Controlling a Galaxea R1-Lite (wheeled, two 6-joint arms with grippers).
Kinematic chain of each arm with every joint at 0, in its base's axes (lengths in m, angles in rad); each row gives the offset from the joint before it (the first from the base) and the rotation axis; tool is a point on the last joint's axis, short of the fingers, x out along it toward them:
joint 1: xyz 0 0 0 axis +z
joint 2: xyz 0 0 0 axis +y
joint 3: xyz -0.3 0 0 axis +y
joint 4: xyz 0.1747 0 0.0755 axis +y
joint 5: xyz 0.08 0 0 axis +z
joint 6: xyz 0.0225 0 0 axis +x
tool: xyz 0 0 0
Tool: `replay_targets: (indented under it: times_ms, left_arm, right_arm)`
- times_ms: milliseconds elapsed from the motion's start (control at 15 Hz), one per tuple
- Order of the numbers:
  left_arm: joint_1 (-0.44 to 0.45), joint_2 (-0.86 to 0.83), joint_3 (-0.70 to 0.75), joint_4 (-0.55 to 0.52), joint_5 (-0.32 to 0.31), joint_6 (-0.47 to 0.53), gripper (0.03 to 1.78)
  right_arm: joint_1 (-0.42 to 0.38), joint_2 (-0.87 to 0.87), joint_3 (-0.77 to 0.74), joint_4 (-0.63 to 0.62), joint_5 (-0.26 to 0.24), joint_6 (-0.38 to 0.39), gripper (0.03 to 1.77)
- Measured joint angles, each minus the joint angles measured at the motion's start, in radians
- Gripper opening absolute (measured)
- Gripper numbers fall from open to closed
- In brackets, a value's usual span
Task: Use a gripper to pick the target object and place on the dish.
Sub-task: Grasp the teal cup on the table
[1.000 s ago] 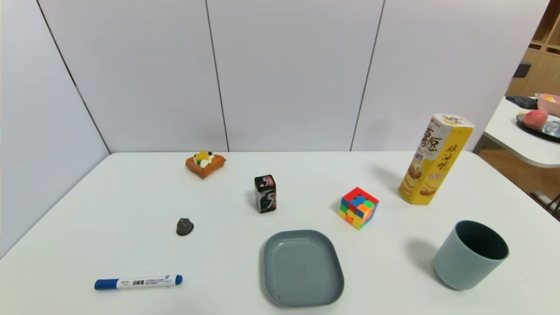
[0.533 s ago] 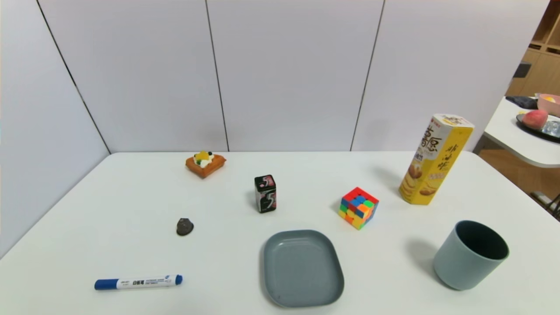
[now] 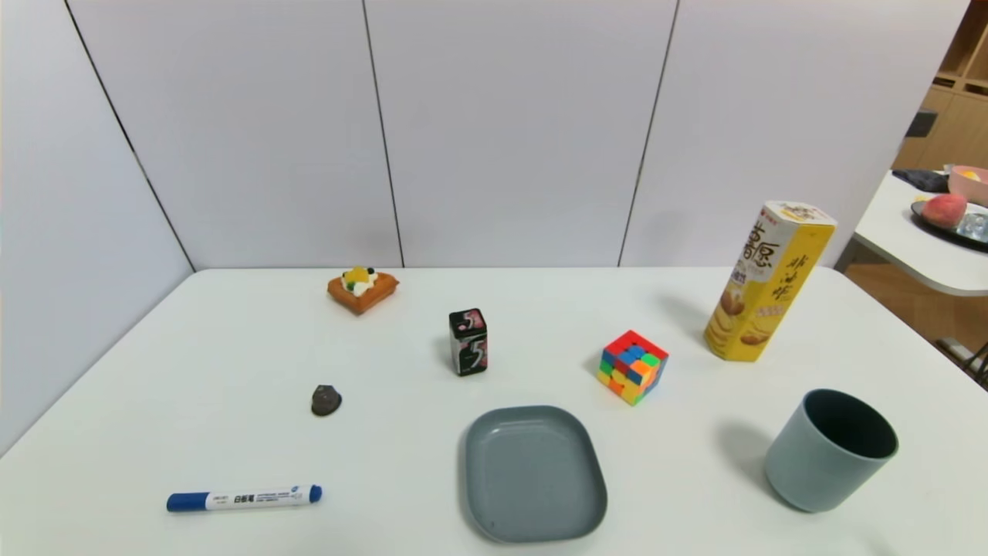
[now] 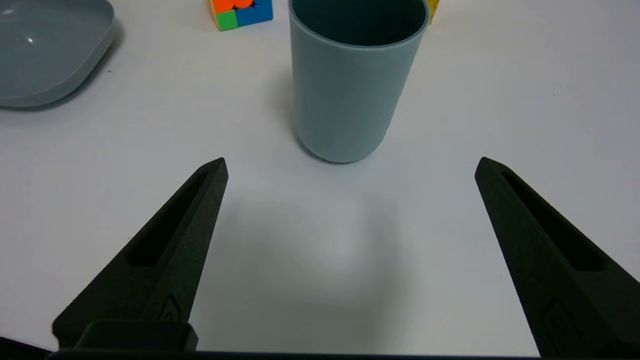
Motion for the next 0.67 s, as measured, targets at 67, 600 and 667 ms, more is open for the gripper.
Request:
replay_targets:
  times_ms: [67,600,667]
  left_arm:
    - [0.0,0.0,0.0,0.0,0.0,0.0,1.69]
    - [0.0,0.0,0.0,0.0,0.0,0.0,1.69]
    - [0.0,0.0,0.0,0.0,0.0,0.0,1.69]
  right_arm:
    - [0.007,0.023,0.0,-0.02,0.0,0.0,1.71]
    - [0.043,0.217,0.01,-0.201,0.0,0.0,1.71]
    - [0.044,0.236,0.01,-0.208,-0.001,0.0,1.71]
